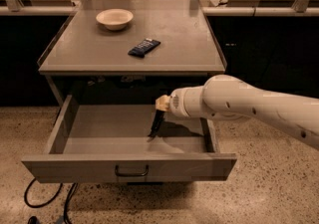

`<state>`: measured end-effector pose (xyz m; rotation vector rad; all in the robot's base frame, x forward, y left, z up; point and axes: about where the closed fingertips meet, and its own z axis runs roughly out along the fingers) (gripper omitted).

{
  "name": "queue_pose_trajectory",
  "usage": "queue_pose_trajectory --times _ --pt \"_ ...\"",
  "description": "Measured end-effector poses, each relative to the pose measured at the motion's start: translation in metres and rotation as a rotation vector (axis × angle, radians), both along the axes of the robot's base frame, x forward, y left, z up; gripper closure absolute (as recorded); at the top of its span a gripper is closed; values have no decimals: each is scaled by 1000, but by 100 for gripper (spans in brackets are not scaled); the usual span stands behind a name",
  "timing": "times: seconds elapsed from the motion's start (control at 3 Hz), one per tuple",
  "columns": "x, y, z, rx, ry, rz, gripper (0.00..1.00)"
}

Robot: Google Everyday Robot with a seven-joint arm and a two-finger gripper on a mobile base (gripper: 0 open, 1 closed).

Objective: Place rxbar chocolate into top drawer

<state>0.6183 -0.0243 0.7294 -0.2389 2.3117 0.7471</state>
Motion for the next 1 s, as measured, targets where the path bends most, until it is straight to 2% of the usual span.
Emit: queue_pose_trajectory --times 0.33,0.67,1.0 --pt "4 0 -28 -5 56 -12 100" --pt "5 0 -29 -6 58 -12 81" --pt "5 0 -29 -6 58 -12 58"
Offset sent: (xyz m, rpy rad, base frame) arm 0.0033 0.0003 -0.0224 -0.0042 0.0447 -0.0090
